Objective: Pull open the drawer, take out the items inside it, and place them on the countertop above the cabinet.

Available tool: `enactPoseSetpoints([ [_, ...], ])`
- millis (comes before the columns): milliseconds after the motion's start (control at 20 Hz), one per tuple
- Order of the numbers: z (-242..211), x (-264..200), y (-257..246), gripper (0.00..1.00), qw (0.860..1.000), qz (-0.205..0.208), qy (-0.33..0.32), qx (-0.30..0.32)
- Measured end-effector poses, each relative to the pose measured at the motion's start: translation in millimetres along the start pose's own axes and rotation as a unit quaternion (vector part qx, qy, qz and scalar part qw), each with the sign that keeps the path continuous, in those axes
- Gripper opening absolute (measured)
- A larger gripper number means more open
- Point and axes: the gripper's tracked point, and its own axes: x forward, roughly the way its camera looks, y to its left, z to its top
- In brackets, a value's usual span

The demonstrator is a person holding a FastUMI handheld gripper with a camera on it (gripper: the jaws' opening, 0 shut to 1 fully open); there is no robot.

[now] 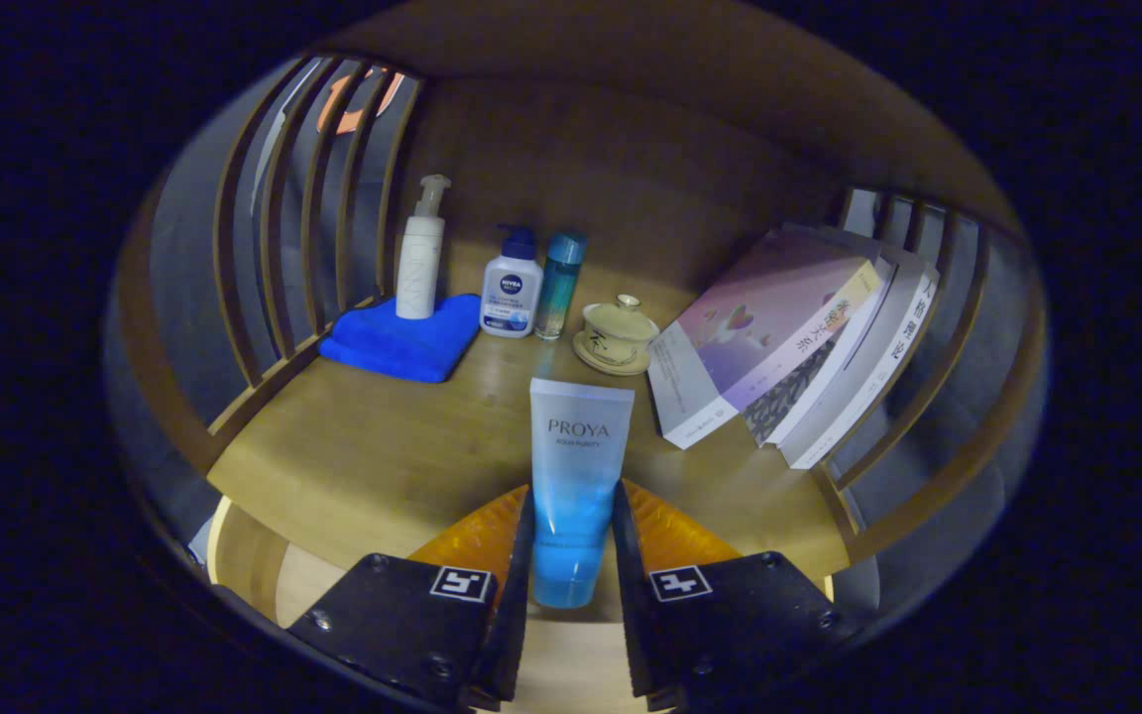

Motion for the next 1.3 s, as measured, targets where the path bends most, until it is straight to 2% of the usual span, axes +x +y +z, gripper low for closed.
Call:
enactPoseSetpoints([
  [350,2,18,2,0.45,0.999,-0.021,-0.002,-0.026],
  [550,-13,29,17,0.50,1.000,0.010,0.025,-0.006],
  [650,-10,26,13,0.54,1.000,0.006,0.016,0.000],
  [850,-3,0,11,0.55,1.000,0.010,0.003,0.007],
  [1050,-1,-42,11,0.86,0.999,0.034,-0.003,0.027],
  [1300,-13,-106,16,0.86,0.996,0.070,-0.028,0.038],
])
